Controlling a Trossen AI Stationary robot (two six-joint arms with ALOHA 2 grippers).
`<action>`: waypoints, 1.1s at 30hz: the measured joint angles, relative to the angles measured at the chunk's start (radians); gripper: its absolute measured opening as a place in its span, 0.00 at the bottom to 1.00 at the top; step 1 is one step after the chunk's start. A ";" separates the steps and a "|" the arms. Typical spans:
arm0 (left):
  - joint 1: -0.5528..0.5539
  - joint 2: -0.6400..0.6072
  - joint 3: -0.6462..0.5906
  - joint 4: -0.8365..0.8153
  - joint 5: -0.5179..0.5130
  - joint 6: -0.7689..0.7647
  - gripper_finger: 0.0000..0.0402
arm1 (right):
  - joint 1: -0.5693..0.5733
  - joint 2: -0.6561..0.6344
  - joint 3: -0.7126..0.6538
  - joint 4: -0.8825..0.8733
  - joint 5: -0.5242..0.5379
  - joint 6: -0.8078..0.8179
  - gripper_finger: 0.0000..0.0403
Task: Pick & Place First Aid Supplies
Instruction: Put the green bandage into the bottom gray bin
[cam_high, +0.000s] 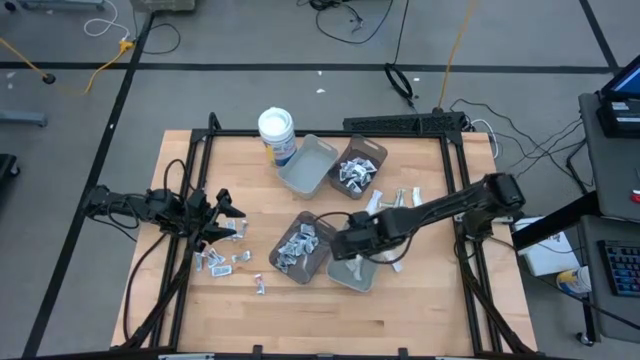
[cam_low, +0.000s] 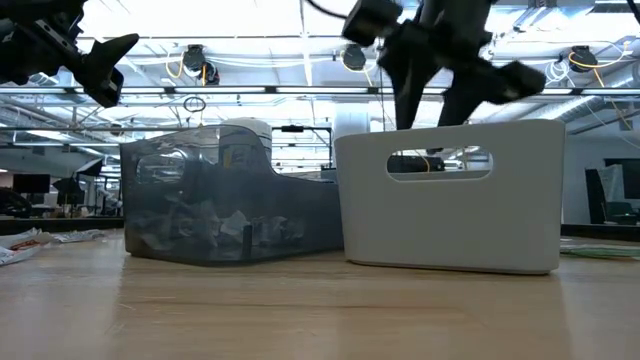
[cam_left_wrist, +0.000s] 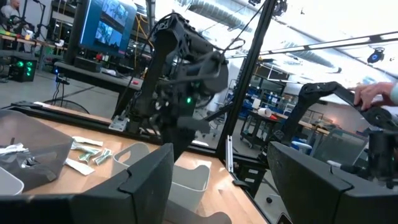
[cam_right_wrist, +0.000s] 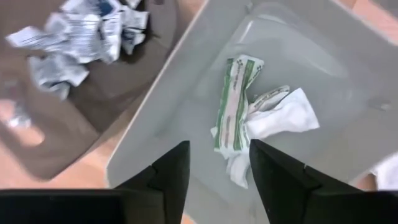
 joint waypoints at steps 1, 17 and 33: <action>0.000 0.000 0.000 0.000 0.000 0.000 0.66 | 0.000 -0.015 0.000 -0.006 0.000 -0.009 0.39; 0.000 0.000 0.000 0.000 0.000 0.000 0.66 | 0.096 -0.244 -0.191 -0.102 -0.001 -0.032 0.36; 0.000 0.000 0.000 0.000 0.000 0.000 0.66 | 0.144 -0.427 -0.456 -0.027 -0.096 -0.089 0.36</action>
